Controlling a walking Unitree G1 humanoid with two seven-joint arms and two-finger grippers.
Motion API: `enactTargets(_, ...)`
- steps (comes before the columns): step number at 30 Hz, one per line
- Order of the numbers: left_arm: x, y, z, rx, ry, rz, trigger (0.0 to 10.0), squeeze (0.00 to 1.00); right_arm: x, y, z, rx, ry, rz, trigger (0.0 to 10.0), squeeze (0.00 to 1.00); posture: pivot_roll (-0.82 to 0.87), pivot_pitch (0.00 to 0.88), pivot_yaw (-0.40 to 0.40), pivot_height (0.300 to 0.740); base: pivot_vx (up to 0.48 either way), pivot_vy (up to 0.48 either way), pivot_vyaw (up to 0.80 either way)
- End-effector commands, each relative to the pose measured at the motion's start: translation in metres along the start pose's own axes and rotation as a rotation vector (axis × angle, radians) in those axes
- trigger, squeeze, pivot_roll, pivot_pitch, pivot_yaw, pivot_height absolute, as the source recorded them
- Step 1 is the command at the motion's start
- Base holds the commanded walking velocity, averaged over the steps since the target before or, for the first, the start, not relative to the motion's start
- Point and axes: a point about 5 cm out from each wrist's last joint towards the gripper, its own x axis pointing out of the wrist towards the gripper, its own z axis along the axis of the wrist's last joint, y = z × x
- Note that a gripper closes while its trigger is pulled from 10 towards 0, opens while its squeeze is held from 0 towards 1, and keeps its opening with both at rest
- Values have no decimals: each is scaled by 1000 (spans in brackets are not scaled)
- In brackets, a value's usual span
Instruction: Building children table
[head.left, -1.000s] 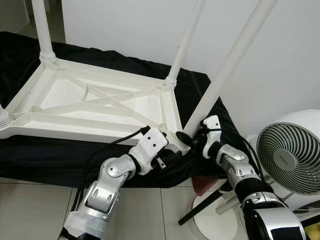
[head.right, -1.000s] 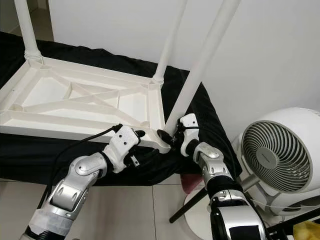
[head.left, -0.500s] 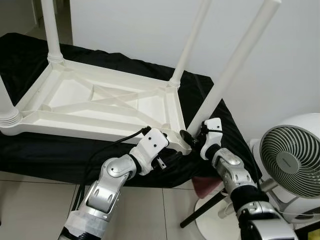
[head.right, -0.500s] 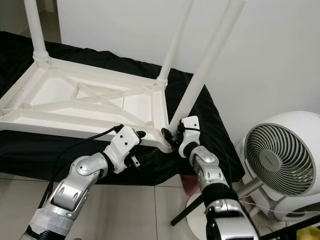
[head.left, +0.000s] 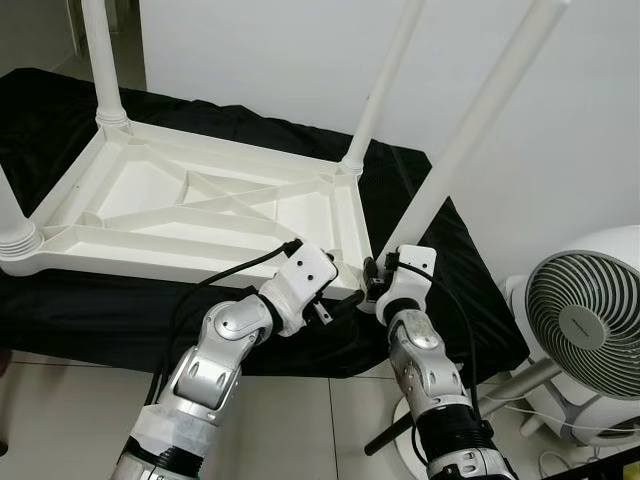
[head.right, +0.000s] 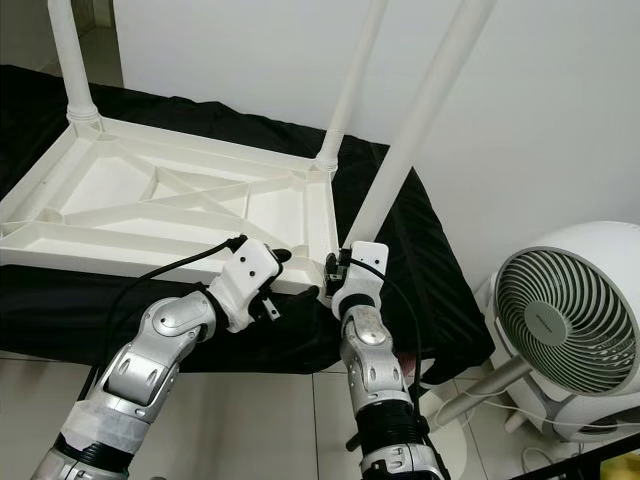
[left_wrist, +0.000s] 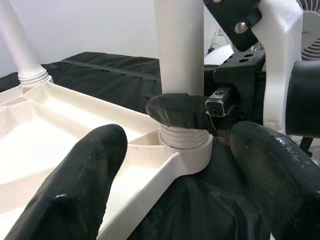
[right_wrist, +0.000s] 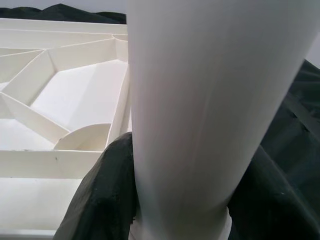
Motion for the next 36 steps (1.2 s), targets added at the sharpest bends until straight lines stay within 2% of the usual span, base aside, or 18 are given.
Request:
enactTargets(1,3,-4,0,-17,-5,13,10000,0,-5,-11,-13,-31,60,-23,10000,0,114,7,-187,740,0,0,0)
enactTargets(2,3,-5,-1,-14,-1,8,10000,0,-6,-12,-10,-31,48,-20,10000,255,117,7,-191,740,0,0,0)
enactTargets(3,2,-5,-1,-13,-1,6,10000,0,-7,-12,-8,-20,39,-16,10000,1000,117,11,-191,740,0,0,0)
enactTargets(8,1,-7,-1,-26,-4,-11,10000,0,-9,-12,0,5,6,34,10000,1000,114,13,-196,740,0,0,0)
enactTargets(12,-1,-11,-1,-45,-12,-45,10000,0,-10,-14,8,-34,0,119,10000,1000,113,18,-194,740,0,0,0)
enactTargets(13,-2,-13,-1,-46,-11,-57,10000,0,-11,-15,10,-52,-2,182,10000,1000,114,20,-192,740,0,0,0)
enactTargets(15,-2,-13,-1,-46,-11,-57,10000,0,-11,-15,10,-52,-2,182,10000,1000,114,20,-192,740,0,0,0)
enactTargets(16,-2,-13,-1,-45,-10,-64,10000,0,-12,-15,11,-62,-3,222,10000,106,114,20,-192,740,0,0,0)
enactTargets(17,-2,-14,-1,-45,-8,-71,10000,0,-11,-19,11,-54,11,285,10000,0,113,19,-186,740,0,0,0)
enactTargets(19,-2,-15,-1,-56,-7,-85,10000,0,-10,-27,18,-126,-27,367,10000,0,111,13,-185,740,0,0,0)
enactTargets(20,-2,-15,-1,-56,-7,-85,10000,0,-10,-27,18,-126,-27,367,10000,0,111,13,-185,740,0,0,0)
enactTargets(22,-2,-16,-1,-67,1,-98,10000,0,-5,-38,25,-180,-57,396,10000,0,112,8,-185,740,0,0,0)
enactTargets(25,1,-14,1,-42,-4,-87,10000,0,1,-47,27,-208,-37,487,10000,0,120,0,-188,740,0,0,0)
enactTargets(27,3,-12,2,-44,-7,-81,10000,0,9,-53,28,-249,-20,495,10000,0,120,0,-189,740,0,0,0)
enactTargets(35,4,-12,3,-28,-11,-82,10000,0,17,-50,17,-281,64,601,10000,0,133,0,-196,740,0,0,0)
enactTargets(36,5,-11,4,-25,-15,-76,10000,0,19,-43,9,-280,100,641,10000,0,139,0,-201,740,0,0,0)
